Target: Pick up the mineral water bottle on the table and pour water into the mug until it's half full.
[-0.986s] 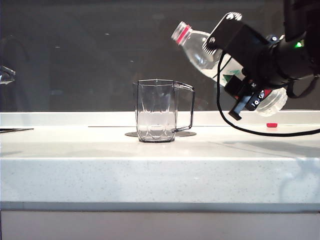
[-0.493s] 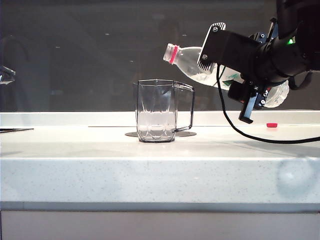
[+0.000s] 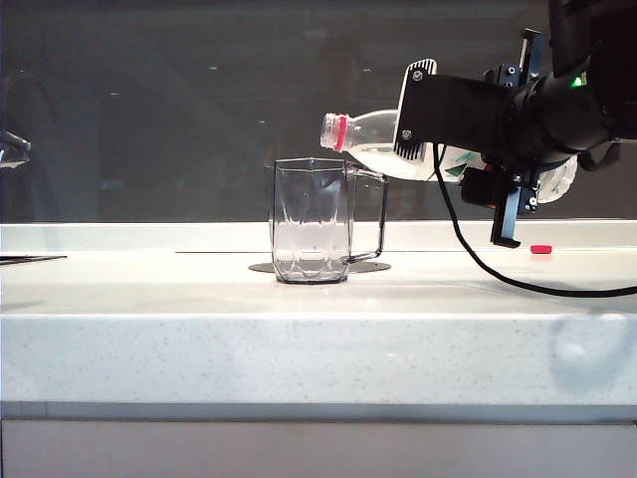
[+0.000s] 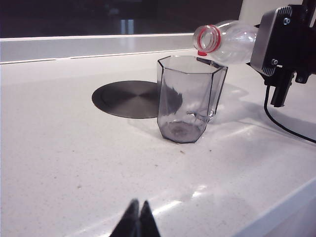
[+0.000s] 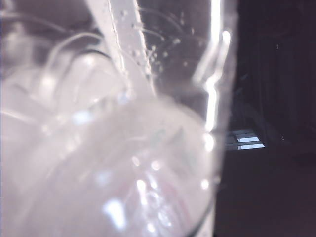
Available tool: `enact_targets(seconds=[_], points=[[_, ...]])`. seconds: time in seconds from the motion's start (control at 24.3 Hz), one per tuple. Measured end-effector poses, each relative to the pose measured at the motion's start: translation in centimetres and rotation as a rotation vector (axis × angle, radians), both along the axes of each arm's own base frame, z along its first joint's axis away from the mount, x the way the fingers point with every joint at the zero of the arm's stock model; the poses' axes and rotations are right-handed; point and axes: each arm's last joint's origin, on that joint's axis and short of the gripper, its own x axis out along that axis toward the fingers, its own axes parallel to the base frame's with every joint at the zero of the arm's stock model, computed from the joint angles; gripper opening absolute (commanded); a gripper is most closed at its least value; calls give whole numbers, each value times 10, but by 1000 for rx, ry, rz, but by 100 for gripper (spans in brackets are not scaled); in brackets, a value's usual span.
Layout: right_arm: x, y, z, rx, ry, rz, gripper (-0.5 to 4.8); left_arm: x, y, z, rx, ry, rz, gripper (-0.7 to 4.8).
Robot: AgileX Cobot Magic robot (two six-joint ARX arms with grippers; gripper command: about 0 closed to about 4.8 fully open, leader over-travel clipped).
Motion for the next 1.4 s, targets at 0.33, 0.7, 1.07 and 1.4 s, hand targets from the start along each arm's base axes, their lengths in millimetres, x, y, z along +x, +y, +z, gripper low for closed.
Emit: enact_targets(seconds=[0.33, 0.7, 1.07, 1.4], points=[[0, 0, 2, -69, -21, 0, 230, 0, 0, 0, 0, 0, 0, -4], [0, 0, 4, -96, -50, -8, 230, 0, 0, 0, 0, 0, 0, -4], [1, 0, 10, -112, -93, -12, 230, 0, 0, 0, 0, -1, 0, -4], [3, 1, 17, -144, -128, -16, 230, 0, 0, 0, 0, -1, 0, -4]])
